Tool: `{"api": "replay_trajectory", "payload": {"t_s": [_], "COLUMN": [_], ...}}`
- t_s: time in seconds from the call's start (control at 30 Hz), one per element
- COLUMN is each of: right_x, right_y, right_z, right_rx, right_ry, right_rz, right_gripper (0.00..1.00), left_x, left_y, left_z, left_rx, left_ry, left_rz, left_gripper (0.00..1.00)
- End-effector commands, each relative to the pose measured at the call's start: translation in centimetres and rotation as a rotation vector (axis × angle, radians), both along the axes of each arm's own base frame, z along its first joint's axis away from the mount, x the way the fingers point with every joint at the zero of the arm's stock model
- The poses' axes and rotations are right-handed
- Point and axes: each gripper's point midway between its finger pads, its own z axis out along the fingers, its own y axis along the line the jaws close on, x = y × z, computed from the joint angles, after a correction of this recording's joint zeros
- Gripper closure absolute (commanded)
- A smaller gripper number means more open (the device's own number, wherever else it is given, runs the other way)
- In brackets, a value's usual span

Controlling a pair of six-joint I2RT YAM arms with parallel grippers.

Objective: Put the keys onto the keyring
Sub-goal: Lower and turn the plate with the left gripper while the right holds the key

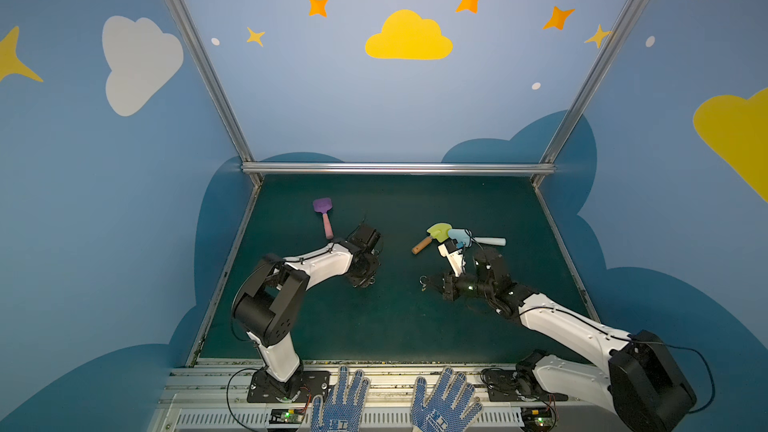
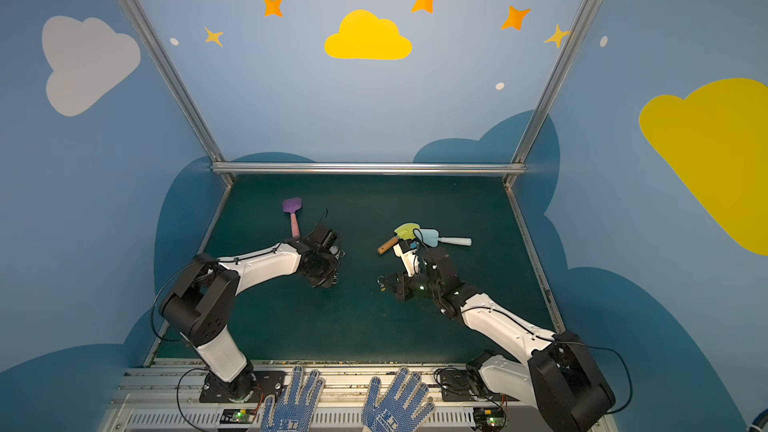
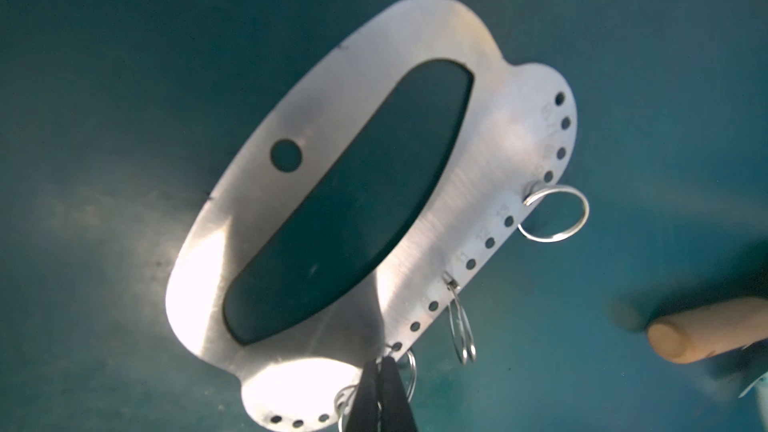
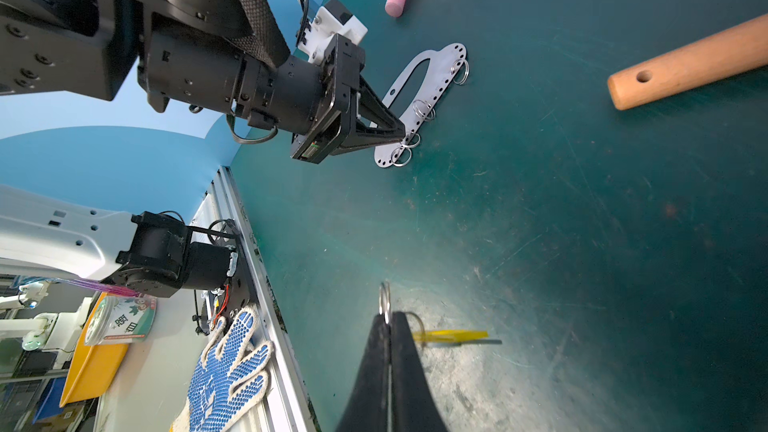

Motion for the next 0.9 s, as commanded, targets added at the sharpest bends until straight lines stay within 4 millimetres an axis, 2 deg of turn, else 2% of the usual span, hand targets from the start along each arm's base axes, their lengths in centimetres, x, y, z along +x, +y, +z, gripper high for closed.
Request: {"api": "replay_trajectory", "payload": {"t_s": [0.0,0.2,0.27,0.43,0.57,0.77,0.87], "right_x": [0.2,0.2,0.3,0.4,0.5,0.4,0.4], "right_y": [0.0,-0.1,0.0,0.0,0.0,0.1,0.1], "right_z": [-0.1,-0.2,-0.2,-0.2,-0.2,-0.1,0.0], "right_rx": [0.004,-0.001,-0.002,-0.003,-0.002,-0.001,-0.001], "right_ry": [-0.004,-0.005,-0.004,-0.004,-0.006,-0.008,-0.010], "right_rz": [-0.008,-0.008,-0.008,-0.009,-0.007,-0.003,-0.001], "right_gripper": [1.00,1.00,1.00,1.00,1.00,1.00,1.00], "left_x": [0.2,0.4,0.3,-0.2,-1.0,-1.1,-1.2], "left_y": [-0.3,-0.9,-1.0,-1.0,-0.5,0.5,1.1], "left_z": [-0.2,-0.2,-0.3,-0.4,-0.6,-0.1,-0.5], "left_rx": [-0.006,-0.029,-0.037,-0.054,-0.050,-0.037,-0.023], "left_ry": [0.003,-0.007,-0.007,-0.009,-0.014,-0.069,-0.070], "left_rz": [-0.004,0.009,0.023,0.061,0.117,0.195,0.236], "left_gripper": [0.74,0.72,0.68,0.68,0.67,0.65,0.66]}}
